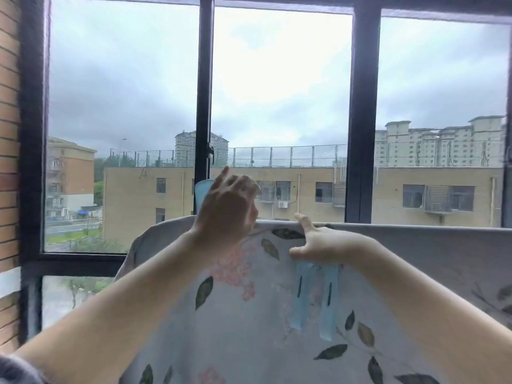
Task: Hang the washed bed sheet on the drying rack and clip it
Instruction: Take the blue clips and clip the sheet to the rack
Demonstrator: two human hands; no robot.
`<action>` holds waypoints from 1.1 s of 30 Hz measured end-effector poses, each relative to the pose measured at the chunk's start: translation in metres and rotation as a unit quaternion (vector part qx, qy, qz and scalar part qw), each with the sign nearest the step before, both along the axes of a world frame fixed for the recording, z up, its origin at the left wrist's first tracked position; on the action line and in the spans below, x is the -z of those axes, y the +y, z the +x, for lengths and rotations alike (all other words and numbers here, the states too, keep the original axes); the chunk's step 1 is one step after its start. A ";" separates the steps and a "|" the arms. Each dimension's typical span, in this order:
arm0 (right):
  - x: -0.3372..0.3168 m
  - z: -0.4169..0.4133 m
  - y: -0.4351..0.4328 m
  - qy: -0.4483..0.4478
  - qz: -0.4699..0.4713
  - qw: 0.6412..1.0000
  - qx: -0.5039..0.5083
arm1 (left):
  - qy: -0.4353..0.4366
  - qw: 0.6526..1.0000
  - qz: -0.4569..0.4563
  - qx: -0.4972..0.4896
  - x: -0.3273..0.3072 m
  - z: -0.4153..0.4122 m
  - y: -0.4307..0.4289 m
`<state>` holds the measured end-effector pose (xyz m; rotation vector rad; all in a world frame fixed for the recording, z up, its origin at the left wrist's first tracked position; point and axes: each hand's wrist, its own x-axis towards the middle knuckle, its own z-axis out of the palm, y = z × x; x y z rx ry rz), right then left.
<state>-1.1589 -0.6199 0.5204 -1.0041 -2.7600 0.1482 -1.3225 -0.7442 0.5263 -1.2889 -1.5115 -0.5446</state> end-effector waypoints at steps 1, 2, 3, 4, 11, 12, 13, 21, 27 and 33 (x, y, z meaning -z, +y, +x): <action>0.006 0.006 -0.002 0.023 -0.005 1.000 -0.009 | -0.007 1.000 -0.029 -0.006 0.013 0.005 0.006; 0.013 0.012 -0.004 0.042 -0.001 0.999 -0.017 | -0.024 0.998 -0.050 -0.017 0.023 0.007 0.012; 0.021 0.018 -0.005 0.055 0.007 0.998 -0.020 | -0.041 0.997 -0.068 -0.026 0.032 0.010 0.019; 0.029 0.024 -0.006 0.065 0.017 0.998 -0.020 | -0.061 0.994 -0.086 -0.040 0.040 0.013 0.024; 0.028 0.041 0.002 0.115 0.047 0.992 0.003 | -0.066 0.997 -0.033 -0.007 0.042 0.018 0.033; 0.022 0.038 0.002 0.112 0.050 0.992 0.001 | -0.023 1.000 0.020 0.000 0.031 0.015 0.026; 0.018 0.034 0.002 0.104 0.051 0.993 -0.002 | 0.003 0.998 0.068 -0.007 0.016 0.010 0.019; 0.007 0.005 -0.018 0.050 0.061 0.997 -0.012 | -0.191 0.967 -0.120 -0.119 -0.058 -0.035 -0.008; 0.008 0.004 -0.019 0.033 0.069 0.997 0.002 | -0.289 0.913 -0.279 -0.079 -0.084 -0.046 0.003; 0.012 0.005 -0.015 0.033 0.054 0.998 0.015 | -0.244 0.960 -0.128 -0.042 -0.084 -0.038 0.008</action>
